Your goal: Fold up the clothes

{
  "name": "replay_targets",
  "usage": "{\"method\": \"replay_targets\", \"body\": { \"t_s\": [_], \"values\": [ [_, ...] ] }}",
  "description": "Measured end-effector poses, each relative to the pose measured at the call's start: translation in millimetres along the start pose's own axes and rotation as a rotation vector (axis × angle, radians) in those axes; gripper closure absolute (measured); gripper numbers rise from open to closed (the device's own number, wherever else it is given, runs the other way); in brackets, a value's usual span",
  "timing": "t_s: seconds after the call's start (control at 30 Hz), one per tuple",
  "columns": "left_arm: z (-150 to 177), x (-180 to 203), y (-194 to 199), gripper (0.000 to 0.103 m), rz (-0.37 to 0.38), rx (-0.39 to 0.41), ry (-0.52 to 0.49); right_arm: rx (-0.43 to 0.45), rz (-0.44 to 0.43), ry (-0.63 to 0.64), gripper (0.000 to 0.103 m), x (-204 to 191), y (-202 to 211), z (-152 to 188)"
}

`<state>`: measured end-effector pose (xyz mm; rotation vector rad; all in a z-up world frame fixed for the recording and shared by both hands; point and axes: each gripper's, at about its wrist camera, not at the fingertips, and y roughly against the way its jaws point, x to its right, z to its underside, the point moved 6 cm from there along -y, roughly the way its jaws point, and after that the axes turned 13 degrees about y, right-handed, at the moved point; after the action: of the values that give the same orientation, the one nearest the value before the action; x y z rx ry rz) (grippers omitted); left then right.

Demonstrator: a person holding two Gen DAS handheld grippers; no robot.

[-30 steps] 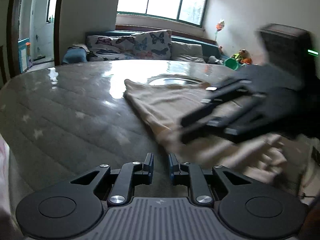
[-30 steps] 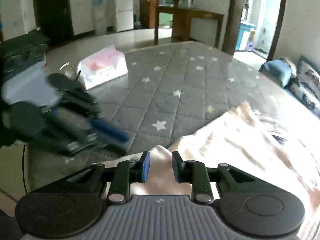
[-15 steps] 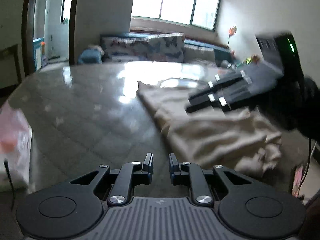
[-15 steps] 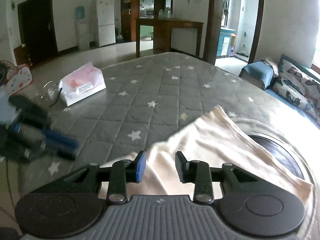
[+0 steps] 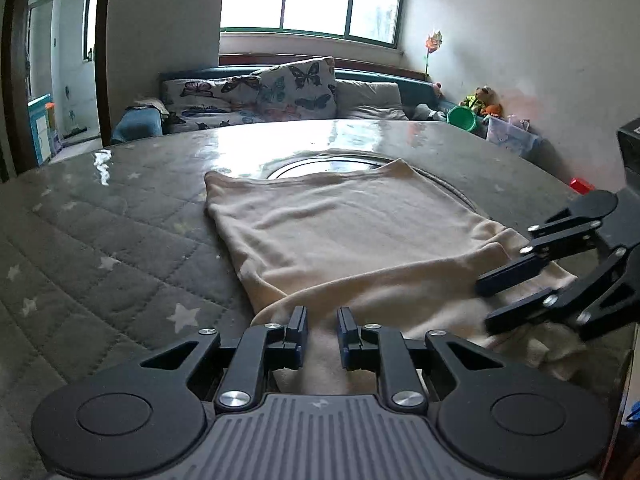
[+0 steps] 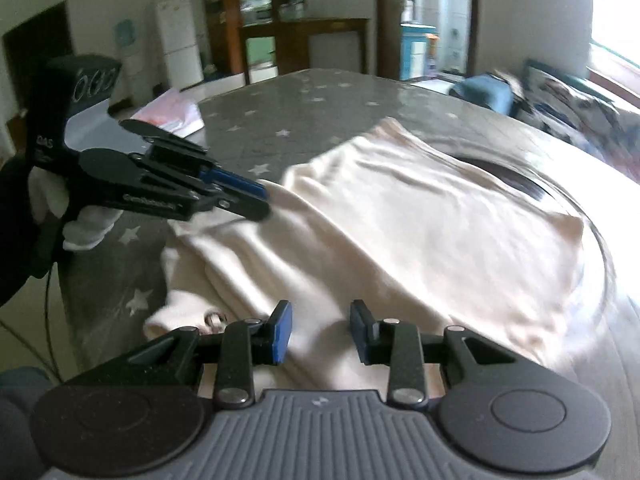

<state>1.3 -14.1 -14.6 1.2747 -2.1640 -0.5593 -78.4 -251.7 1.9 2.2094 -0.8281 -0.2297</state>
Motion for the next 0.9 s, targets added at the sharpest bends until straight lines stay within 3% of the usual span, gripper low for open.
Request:
{"method": "replay_targets", "body": {
  "t_s": [0.23,0.4,0.53,0.7,0.8,0.9],
  "values": [
    [-5,32,-1,0.076,0.017,0.02,-0.08,0.103,0.06,-0.076,0.071,16,13,-2],
    [5,45,-26,0.075,-0.007,-0.029,-0.128,0.091,0.088,-0.126,0.071,25,-2,12],
    [7,45,-12,0.073,0.005,-0.019,-0.151,0.108,0.1,-0.11,0.058,21,23,22],
    [26,51,14,0.072,-0.002,-0.022,-0.247,0.095,0.107,-0.071,0.052,14,43,36],
    [43,54,29,0.063,-0.027,-0.025,-0.319,0.074,0.106,-0.049,0.05,8,52,45],
    [60,60,42,0.062,-0.039,-0.019,-0.415,0.05,0.11,-0.028,0.048,4,59,53]
  ]
}}
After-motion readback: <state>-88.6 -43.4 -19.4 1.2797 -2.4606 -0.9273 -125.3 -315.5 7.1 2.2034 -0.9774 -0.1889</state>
